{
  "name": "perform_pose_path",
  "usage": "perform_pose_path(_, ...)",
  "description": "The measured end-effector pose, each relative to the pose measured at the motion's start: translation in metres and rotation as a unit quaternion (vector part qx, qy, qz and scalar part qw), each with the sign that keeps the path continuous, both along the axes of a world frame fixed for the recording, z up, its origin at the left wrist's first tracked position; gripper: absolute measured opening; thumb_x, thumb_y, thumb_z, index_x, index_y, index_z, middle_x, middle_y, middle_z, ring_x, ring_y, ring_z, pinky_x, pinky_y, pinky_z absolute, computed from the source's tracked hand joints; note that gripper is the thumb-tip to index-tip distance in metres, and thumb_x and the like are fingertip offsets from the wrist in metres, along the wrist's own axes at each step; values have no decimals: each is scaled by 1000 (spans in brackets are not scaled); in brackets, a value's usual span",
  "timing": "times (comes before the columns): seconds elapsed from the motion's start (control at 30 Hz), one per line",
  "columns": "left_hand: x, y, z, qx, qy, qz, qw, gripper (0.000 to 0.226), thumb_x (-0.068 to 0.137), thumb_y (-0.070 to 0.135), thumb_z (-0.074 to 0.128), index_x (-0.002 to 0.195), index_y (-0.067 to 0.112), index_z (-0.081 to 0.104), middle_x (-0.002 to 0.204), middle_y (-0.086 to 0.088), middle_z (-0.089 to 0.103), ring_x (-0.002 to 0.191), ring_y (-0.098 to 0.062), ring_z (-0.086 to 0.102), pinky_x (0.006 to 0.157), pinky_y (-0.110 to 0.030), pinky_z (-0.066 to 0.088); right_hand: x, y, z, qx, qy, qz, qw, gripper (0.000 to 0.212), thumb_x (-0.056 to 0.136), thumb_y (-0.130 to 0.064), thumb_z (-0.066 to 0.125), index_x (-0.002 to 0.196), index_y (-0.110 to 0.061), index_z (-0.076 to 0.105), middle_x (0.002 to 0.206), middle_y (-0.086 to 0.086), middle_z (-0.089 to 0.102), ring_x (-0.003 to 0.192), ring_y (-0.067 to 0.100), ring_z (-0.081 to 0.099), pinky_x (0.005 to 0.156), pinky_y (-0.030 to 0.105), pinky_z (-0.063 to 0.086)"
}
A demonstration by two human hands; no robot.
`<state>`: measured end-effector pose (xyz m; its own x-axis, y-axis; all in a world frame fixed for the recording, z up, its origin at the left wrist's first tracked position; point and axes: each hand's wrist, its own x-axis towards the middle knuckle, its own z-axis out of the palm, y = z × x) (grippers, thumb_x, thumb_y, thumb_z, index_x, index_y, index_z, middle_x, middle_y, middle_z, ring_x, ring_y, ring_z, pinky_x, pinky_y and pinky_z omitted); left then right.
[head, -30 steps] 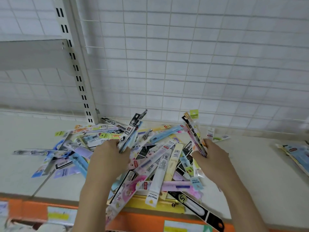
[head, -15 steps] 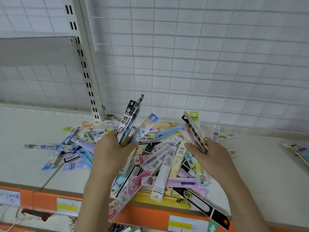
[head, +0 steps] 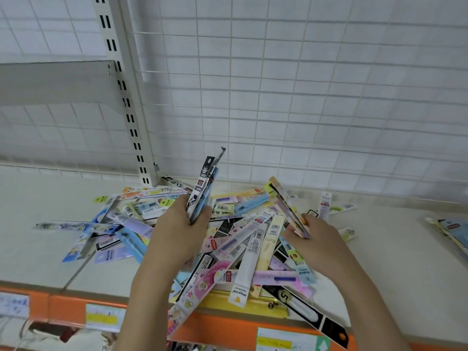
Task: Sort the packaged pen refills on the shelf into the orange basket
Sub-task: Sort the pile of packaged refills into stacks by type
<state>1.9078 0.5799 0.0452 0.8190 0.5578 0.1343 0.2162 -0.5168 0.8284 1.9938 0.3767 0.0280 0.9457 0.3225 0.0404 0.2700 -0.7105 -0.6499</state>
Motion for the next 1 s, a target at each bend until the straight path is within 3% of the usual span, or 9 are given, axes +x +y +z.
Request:
perform_pose_path(0.07,-2,0,2,12,6,5,1000,27,89,41,55,78,17,52,45,3,51,44,-6,51,47,-26,35,0,6,-2,-20,20,21,999,18,89,-30,57,76,-17,53,68,2,58,64,18,57,57,27,40)
perform_pose_path(0.13,-5,3,4,14,18,13,1000,35,85,45,59,67,16,47,37,2,46,35,-8,43,43,-25,31,-3,17,-5,-48,37,51,997,25,89,-30,57,68,-25,45,62,-5,54,56,13,53,53,25,39)
perform_pose_path(0.23,-10,10,3,31,31,33,998,43,83,44,62,64,12,40,46,1,36,41,-17,36,46,-29,32,-7,32,-11,-83,38,95,991,25,90,-28,55,68,-28,44,62,-7,53,57,15,55,53,26,41)
perform_pose_path(0.37,-16,22,-3,16,32,50,998,38,85,41,62,67,12,45,51,-2,43,48,-20,43,48,-29,34,-8,41,-19,-111,65,154,980,6,84,-14,54,85,-18,57,68,-5,52,59,15,52,52,26,41)
perform_pose_path(0.47,-19,27,-5,23,31,58,998,36,86,39,61,67,12,45,48,-2,39,42,-18,37,45,-27,31,-8,42,-21,-136,74,172,973,13,81,-13,58,72,-22,53,67,-6,54,63,13,53,54,26,38)
perform_pose_path(0.7,-14,25,-6,20,19,51,998,40,86,37,60,61,14,40,47,0,38,44,-18,37,46,-27,30,-7,36,-21,-82,3,152,985,6,86,-24,56,80,-27,57,76,-4,64,70,18,63,68,35,52)
perform_pose_path(0.83,-7,21,-9,43,25,36,998,41,86,35,61,59,16,37,49,-1,40,49,-19,41,49,-28,29,-7,23,3,-20,-39,103,994,35,90,-40,57,60,-29,41,53,-8,45,47,8,49,48,16,35)
perform_pose_path(0.93,3,14,-11,56,30,18,998,34,88,31,57,62,16,42,54,-3,47,56,-24,52,53,-31,37,-6,9,17,37,-103,35,993,44,88,-41,57,52,-28,36,49,-6,38,47,6,41,46,17,30)
perform_pose_path(1.0,11,7,-13,81,40,2,996,32,91,28,52,64,15,43,57,-5,49,54,-21,48,49,-29,33,-5,0,21,66,-130,-6,989,47,88,-40,58,49,-30,34,55,-4,39,53,11,43,47,18,26)
